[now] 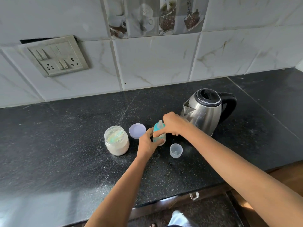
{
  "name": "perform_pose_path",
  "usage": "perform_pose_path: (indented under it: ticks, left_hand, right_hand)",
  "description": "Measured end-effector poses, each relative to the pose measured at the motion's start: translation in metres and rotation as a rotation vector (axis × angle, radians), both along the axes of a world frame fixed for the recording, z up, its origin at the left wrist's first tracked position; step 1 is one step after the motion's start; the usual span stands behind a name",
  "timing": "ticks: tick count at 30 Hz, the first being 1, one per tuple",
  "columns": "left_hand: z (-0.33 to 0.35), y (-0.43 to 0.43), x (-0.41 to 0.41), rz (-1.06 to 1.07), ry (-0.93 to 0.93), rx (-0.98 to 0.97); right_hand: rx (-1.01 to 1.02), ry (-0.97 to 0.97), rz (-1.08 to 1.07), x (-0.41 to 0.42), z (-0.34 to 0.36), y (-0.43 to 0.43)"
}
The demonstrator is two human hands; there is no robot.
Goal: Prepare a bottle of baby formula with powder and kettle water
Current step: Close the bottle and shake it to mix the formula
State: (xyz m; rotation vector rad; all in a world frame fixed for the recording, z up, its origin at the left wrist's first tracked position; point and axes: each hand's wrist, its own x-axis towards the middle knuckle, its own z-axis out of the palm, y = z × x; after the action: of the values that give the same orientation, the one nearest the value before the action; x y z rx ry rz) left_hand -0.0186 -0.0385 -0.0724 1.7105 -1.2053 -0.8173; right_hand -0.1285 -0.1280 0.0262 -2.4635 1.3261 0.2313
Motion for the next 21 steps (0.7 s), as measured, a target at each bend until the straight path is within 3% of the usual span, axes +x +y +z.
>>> perform_pose_path:
  ticks: [2, 6, 8, 12, 15, 21]
  left_hand:
    - [-0.003, 0.0, 0.0, 0.003, 0.013, -0.014]
    - [-0.003, 0.001, -0.001, 0.029, 0.029, -0.004]
    - [-0.003, 0.0, -0.001, 0.028, 0.021, -0.002]
    - [-0.004, 0.001, -0.002, 0.03, 0.049, -0.008]
    - [-0.004, 0.001, -0.002, 0.026, 0.059, -0.007]
    - [-0.002, 0.0, -0.001, 0.029, 0.063, 0.013]
  right_hand:
    - [0.042, 0.028, 0.026, -0.016, 0.001, -0.009]
    - [0.272, -0.38, 0.115, -0.035, -0.006, -0.023]
    - [0.346, -0.469, 0.151, -0.035, -0.014, -0.022]
    - [0.251, -0.527, 0.012, -0.027, -0.03, -0.01]
    - [0.099, -0.433, 0.023, -0.024, -0.036, -0.005]
    - [0.349, -0.433, 0.143, -0.027, -0.025, -0.02]
